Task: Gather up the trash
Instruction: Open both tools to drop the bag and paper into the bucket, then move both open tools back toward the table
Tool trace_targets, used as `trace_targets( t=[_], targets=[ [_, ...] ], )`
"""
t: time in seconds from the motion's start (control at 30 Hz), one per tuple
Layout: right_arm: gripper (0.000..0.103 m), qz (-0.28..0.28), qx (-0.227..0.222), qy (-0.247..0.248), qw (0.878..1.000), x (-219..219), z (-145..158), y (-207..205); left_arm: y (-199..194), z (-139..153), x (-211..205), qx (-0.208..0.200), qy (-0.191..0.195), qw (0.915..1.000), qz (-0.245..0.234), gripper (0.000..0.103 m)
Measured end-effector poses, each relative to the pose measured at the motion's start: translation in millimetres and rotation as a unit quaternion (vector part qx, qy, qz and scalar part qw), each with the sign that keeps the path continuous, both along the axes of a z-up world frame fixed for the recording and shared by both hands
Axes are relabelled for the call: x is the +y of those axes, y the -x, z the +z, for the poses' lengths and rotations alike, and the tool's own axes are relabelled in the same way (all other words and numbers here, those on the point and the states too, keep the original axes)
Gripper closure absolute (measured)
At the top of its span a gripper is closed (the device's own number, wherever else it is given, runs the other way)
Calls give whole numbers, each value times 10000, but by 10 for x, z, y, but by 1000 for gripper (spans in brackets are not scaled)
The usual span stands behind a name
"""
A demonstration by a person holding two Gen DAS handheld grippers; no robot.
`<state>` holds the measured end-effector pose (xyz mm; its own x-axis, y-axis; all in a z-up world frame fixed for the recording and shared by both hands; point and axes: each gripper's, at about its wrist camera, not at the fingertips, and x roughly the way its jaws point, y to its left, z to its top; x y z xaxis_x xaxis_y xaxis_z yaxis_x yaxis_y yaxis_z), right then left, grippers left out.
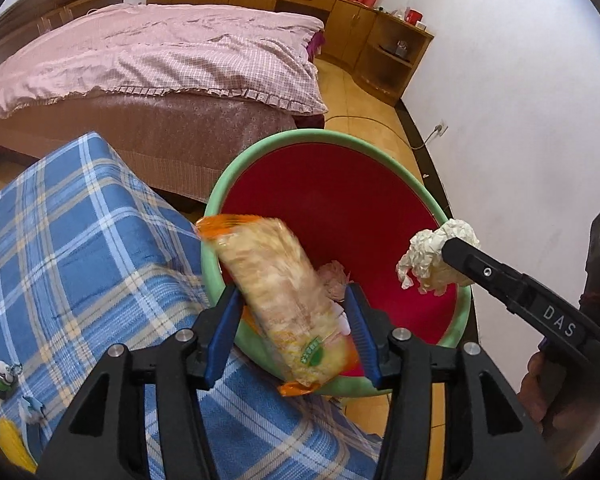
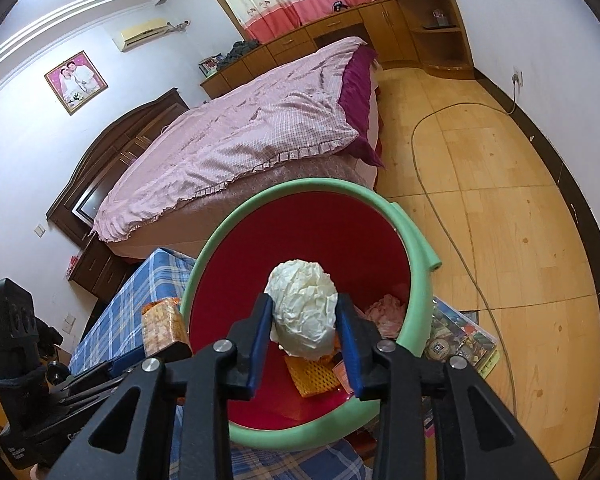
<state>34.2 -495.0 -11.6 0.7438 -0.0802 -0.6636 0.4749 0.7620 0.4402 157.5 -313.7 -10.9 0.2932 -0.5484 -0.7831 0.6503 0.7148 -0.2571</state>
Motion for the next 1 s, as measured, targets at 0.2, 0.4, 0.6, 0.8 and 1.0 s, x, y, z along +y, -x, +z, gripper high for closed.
trace_targets(
  t=[0.2,0.4,0.6,0.8,1.0],
  targets=[
    [56,-24,-19,-86,10000,6,-27,27,35,76,42,-118,49,9999,65,45],
    [48,-12,-80,-63,9999,51,27,62,35,173,198,-139,131,9995,236,45],
    [43,60,-180,-41,9998,187,128,110,34,292,474,-240,167,9982,524,45],
    [39,299,-233,-1,9993,412,226,87,61,394,803,-355,172,9956,845,45],
    [37,547,-273,76,9981,717,325,16,29,440,1185,-414,152,9921,1175,45]
  ],
)
